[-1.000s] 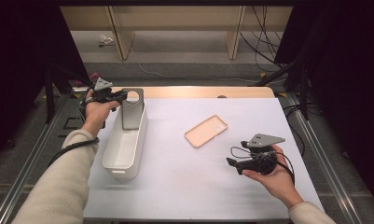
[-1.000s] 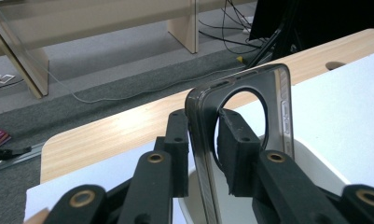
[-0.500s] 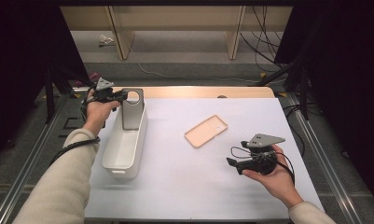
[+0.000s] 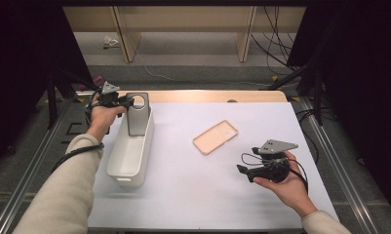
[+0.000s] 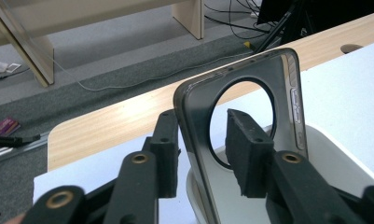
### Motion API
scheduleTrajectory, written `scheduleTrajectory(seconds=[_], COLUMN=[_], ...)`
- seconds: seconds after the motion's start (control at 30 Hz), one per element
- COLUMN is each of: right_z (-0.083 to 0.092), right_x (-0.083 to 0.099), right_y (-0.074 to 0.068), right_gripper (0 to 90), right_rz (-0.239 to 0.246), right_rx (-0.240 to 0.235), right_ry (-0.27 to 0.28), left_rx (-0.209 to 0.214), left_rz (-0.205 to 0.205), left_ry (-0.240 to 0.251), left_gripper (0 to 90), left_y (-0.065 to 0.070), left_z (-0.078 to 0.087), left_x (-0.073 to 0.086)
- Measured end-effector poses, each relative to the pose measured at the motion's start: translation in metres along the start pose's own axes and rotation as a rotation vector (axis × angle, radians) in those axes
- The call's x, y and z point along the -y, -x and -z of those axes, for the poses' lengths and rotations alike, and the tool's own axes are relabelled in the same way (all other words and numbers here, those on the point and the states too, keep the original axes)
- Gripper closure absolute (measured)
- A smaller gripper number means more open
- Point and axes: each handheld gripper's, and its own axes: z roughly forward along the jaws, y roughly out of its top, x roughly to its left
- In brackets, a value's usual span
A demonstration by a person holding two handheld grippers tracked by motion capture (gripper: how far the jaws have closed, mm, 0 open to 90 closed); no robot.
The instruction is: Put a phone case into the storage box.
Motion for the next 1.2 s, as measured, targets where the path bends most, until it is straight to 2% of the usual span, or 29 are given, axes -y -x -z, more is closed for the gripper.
scheduleTrajectory(seconds=[0.4,0.63,0.9,1.03,1.2], right_z=[0.000,0.000,0.000,0.000,0.000], right_x=[0.000,0.000,0.000,0.000,0.000], right_y=[0.000,0.000,0.000,0.000,0.000], right_gripper=[16.5,16.5,16.5,16.5,16.5], right_rz=[0.001,0.000,0.000,0.000,0.001], right_rx=[-0.001,-0.001,-0.001,-0.001,0.001], right_ry=[0.000,0.001,-0.001,-0.001,-0.001], left_rx=[-0.027,-0.031,-0.054,-0.071,-0.054], left_rz=[0.008,-0.008,-0.009,0.006,0.019], left_ry=[-0.050,-0.075,-0.073,-0.070,-0.059], left_gripper=[51.2,45.1,36.1,26.1,17.6], left_y=[0.003,0.004,0.003,0.005,0.007], left_z=[-0.004,-0.005,-0.004,-0.001,0.006], left_x=[0.001,0.001,0.000,-0.002,-0.003])
